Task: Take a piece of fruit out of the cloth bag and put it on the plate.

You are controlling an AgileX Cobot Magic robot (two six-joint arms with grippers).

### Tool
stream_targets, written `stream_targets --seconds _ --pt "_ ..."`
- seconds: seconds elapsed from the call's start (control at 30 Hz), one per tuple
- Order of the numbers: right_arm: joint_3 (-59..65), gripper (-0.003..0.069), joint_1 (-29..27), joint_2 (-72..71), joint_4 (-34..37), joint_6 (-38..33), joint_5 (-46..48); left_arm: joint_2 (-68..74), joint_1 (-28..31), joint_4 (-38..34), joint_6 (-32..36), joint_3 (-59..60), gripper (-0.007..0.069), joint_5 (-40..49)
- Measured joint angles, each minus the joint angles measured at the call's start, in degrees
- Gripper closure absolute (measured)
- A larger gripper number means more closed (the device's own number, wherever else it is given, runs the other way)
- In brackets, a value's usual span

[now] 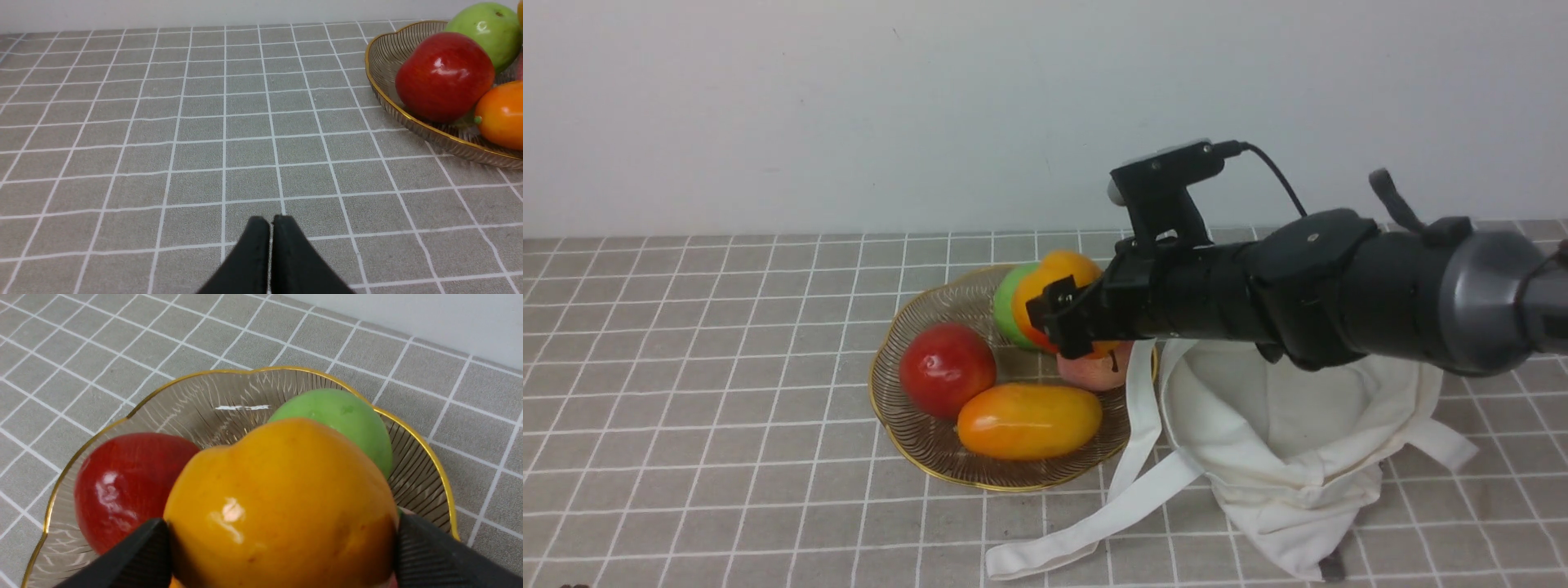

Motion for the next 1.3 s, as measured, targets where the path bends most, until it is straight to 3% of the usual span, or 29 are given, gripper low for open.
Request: stream_targets --seconds 0.43,0.57,0.63,0.8,0.83,0.87,0.97,1.13,1.3 --pt "0.0 -0.003 0.0 -8.1 -5.1 -0.5 4.9 0.0 0.0 0.0 0.0 0.0 0.0633 0.0" --pt "0.0 0.002 0.0 -12.1 -8.4 0.3 8.6 0.0 0.0 0.0 0.0 0.0 0.0633 0.0" --pt "0.0 0.0069 0.0 -14.2 -11.4 2.8 10.9 0.0 0.0 0.0 0.0 0.0 0.0633 0.0" --pt "0.0 0.0348 -2.1 -22.6 -28.8 20.5 23.0 0.0 0.0 0.0 0.0 0.0 0.0633 0.0" --pt "0.0 0.036 -2.2 -22.9 -28.8 20.5 23.6 0.0 0.0 0.0 0.0 0.0 0.0633 0.0" --pt "0.0 0.0456 -3.6 -25.6 -35.0 26.4 28.4 0.0 0.0 0.0 0.0 0.0 0.0633 0.0" --pt "0.0 0.0607 -6.3 -30.6 -45.2 36.2 36.6 0.0 0.0 0.0 0.0 0.0 0.0633 0.0" --pt "3.5 0.0669 -9.1 -41.2 -55.6 47.8 43.3 0.0 0.0 0.0 0.0 0.0 0.0633 0.0" --pt "11.0 0.0671 -9.3 -51.5 -58.1 52.0 40.2 0.0 0.0 0.0 0.0 0.0 0.0633 0.0"
